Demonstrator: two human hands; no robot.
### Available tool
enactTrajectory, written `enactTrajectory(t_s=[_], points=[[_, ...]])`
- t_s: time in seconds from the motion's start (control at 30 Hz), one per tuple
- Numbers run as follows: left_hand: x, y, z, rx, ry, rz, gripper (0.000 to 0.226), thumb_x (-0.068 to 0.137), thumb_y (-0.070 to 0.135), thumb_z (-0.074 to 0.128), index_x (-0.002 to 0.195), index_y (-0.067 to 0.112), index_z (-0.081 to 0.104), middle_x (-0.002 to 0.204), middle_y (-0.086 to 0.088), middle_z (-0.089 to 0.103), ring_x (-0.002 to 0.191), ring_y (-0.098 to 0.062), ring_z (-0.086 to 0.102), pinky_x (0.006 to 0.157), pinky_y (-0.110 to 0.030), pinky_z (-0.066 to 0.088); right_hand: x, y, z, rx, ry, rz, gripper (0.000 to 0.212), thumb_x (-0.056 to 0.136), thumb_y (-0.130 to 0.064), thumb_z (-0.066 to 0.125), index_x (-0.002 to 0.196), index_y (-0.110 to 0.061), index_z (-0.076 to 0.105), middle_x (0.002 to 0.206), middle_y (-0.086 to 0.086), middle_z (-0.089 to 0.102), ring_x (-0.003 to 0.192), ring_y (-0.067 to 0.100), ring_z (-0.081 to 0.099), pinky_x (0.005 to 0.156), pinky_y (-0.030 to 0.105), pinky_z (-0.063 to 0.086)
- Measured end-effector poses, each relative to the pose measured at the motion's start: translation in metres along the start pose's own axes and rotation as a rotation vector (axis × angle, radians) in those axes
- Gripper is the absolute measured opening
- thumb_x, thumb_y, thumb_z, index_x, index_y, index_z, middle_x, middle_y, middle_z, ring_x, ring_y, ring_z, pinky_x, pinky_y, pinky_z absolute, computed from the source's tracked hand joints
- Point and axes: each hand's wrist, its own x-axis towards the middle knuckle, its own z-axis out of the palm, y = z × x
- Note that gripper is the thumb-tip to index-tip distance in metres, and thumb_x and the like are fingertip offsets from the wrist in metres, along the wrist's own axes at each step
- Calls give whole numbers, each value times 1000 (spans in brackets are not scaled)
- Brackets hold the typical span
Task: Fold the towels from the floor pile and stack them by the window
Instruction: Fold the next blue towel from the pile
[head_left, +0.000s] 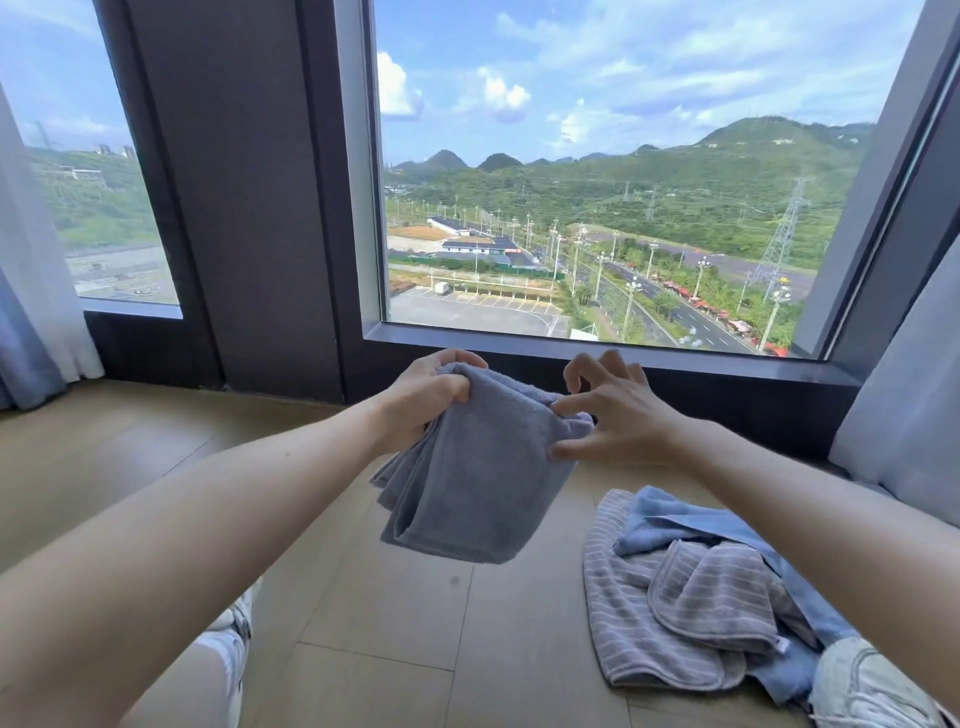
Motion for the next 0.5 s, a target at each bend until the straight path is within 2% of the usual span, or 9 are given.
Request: enactTrajectory(t_s=[0.07,0.1,0.2,0.27,0.4,0.5], points=[[0,2,-1,1,-21,7,35,86,-8,39,91,20,59,92,-6,56,83,-18,53,68,-27,46,-3,3,-1,-76,-59,-15,46,63,-77,45,77,-35,55,115,-12,30,104,11,17,92,31,14],[1,4,-3,45,-9,24,33,87,-6,40,91,21,59,91,-5,56,82,-17,53,68,-26,46,-4,5,-2,-85,-67,-11,39,70,-72,52,77,-34,56,118,-13,32,109,13,19,96,34,15],[3,6,-11,462,73,124,23,88,5,46,96,24,58,86,-1,59,79,-12,53,65,-21,44,0,7,-4,-17,8,17,32,81,-54,59,82,-22,64,115,-16,44,113,15,27,93,34,20],[3,3,-16,609,117,161,21,86,11,50,98,26,57,88,-5,63,76,-12,55,62,-20,43,3,8,-5,109,99,41,33,83,-46,63,83,-13,65,106,-16,49,107,15,34,86,32,24],[2,-2,-20,633,168,207,18,85,11,54,95,24,56,91,-14,65,72,-16,53,60,-22,42,4,9,-8,363,236,89,26,80,-31,71,74,-8,61,80,-1,56,75,20,48,70,34,39],[3,-3,-18,626,194,267,22,84,9,54,94,28,53,88,-18,64,62,-16,47,58,-25,41,5,9,-8,396,295,160,22,78,-29,73,76,-11,61,79,3,57,75,21,51,66,32,40]])
